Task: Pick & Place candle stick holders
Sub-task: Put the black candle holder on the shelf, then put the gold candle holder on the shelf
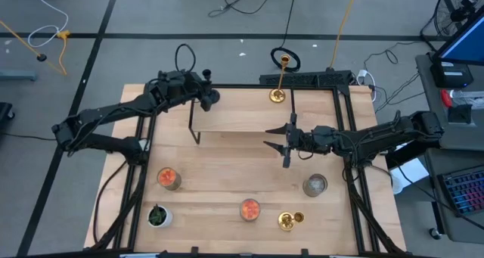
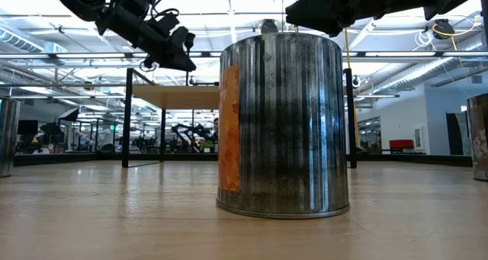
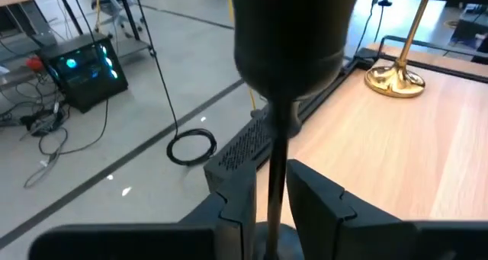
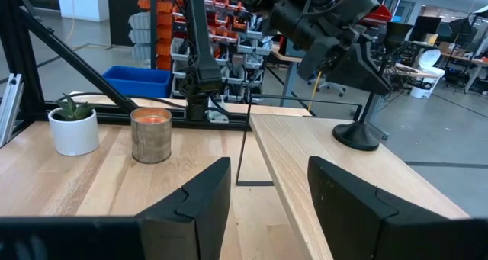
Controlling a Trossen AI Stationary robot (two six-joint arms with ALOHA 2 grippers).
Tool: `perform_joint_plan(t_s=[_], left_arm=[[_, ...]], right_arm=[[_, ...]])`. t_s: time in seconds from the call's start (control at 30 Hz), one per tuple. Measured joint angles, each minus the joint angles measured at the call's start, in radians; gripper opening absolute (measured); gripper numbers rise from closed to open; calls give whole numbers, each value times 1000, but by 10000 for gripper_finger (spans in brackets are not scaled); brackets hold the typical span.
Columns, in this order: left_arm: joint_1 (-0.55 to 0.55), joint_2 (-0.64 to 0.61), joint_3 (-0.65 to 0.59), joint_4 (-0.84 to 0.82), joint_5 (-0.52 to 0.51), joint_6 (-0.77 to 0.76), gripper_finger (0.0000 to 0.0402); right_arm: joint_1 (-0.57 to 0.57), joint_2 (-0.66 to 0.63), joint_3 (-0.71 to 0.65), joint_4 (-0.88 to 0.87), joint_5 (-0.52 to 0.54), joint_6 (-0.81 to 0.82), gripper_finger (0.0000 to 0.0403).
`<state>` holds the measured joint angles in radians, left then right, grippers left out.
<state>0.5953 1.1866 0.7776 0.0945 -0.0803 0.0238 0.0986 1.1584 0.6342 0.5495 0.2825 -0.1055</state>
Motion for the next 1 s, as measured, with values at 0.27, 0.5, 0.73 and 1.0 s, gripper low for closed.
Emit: perform_joint_plan(t_s=[0.27,0.5,0.73,1.0], left_arm=[[-2,0,0,-24,0,21,97],[-23,-45,0,-27,1,25,133],[-83,-156,0,-70,2,44,145],[-166,-292,0,-160,2,43,145]], right_arm=[[0,0,0,14,0,-9,171],[0,0,0,15,0,32,171],[0,0,0,15,-1,40,171],[-8,0,0,20,-106,41,171]])
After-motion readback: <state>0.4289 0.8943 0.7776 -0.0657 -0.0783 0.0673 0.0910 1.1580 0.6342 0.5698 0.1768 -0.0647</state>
